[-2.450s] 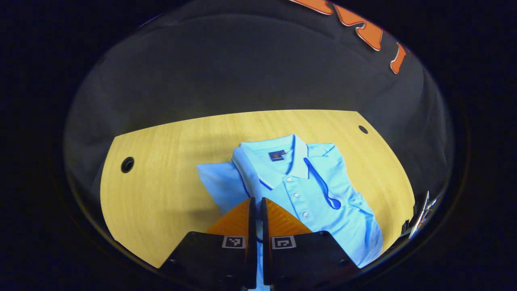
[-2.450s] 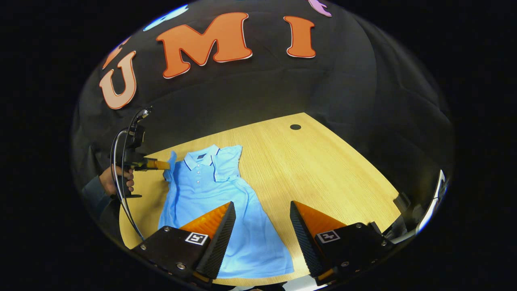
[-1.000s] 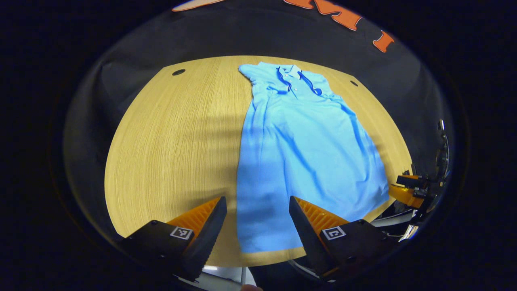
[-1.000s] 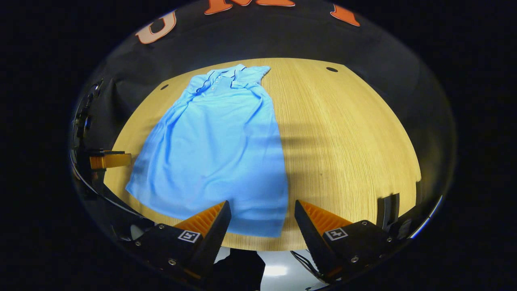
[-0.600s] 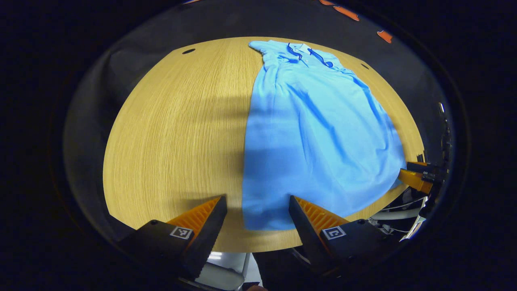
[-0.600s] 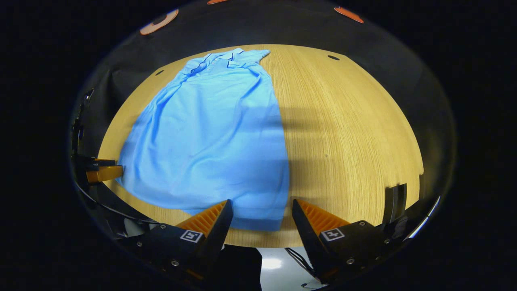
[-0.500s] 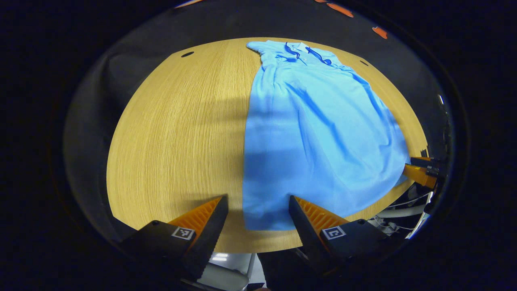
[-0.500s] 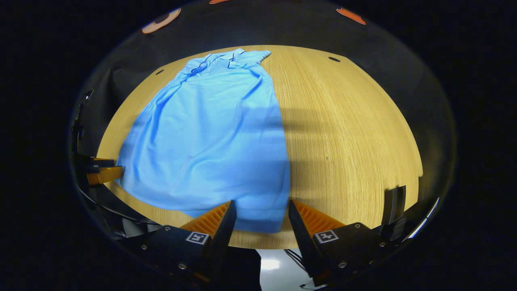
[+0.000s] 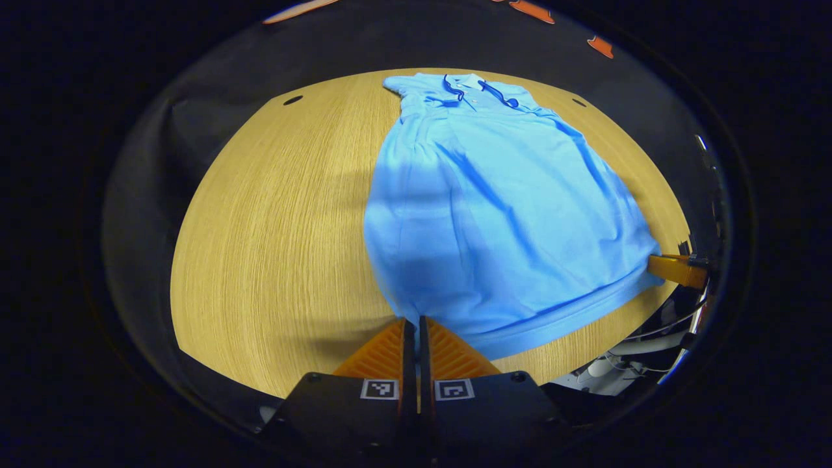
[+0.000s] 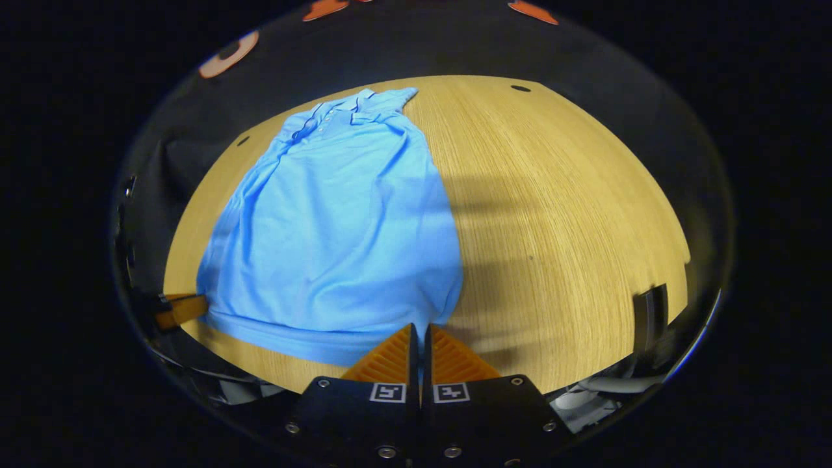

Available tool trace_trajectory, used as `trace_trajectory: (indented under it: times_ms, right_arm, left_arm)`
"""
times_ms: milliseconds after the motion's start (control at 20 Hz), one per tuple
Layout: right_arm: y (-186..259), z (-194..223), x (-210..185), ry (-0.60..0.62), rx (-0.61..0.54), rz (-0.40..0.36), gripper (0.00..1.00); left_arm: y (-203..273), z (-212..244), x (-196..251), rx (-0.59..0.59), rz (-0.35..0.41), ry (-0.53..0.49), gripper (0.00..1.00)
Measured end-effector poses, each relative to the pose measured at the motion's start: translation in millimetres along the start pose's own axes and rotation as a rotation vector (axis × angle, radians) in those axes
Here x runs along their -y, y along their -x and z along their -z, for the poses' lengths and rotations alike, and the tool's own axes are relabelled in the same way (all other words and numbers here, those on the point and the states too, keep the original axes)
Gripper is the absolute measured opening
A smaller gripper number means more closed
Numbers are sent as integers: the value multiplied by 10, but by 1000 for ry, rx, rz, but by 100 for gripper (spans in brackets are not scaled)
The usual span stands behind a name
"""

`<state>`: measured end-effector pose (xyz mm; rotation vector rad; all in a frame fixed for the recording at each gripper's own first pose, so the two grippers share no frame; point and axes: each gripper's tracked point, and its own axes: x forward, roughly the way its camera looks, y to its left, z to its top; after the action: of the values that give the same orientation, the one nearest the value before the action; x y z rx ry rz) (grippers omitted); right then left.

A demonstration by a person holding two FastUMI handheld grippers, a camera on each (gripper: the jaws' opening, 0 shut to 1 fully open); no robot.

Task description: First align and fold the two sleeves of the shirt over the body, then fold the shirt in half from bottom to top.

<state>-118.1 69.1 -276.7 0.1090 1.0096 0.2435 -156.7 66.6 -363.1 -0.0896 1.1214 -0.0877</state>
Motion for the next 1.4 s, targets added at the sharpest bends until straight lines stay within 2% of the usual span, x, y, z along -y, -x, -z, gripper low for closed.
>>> trace_trajectory:
  times_ms: [200,350,600,1000,1400]
  right_arm:
    - [100,-273,-131,-85,61,-70,1]
    - [196,-610,-185,-110,110,-91,1]
    - [294,-1176,-321,-113,189,-129,1]
    - [388,-2150,-496,-100,311,-142,1]
    - [160,-3091,-617,-118,357,-126,1]
  left_arm:
    - [107,-393,-48,76,25,-13,5]
    - [188,-805,-71,141,65,24,4]
    - [352,-1447,-83,239,91,11,5]
    - [505,-2498,-225,374,92,10,5]
    - [207,-3555,-368,449,110,10,4]
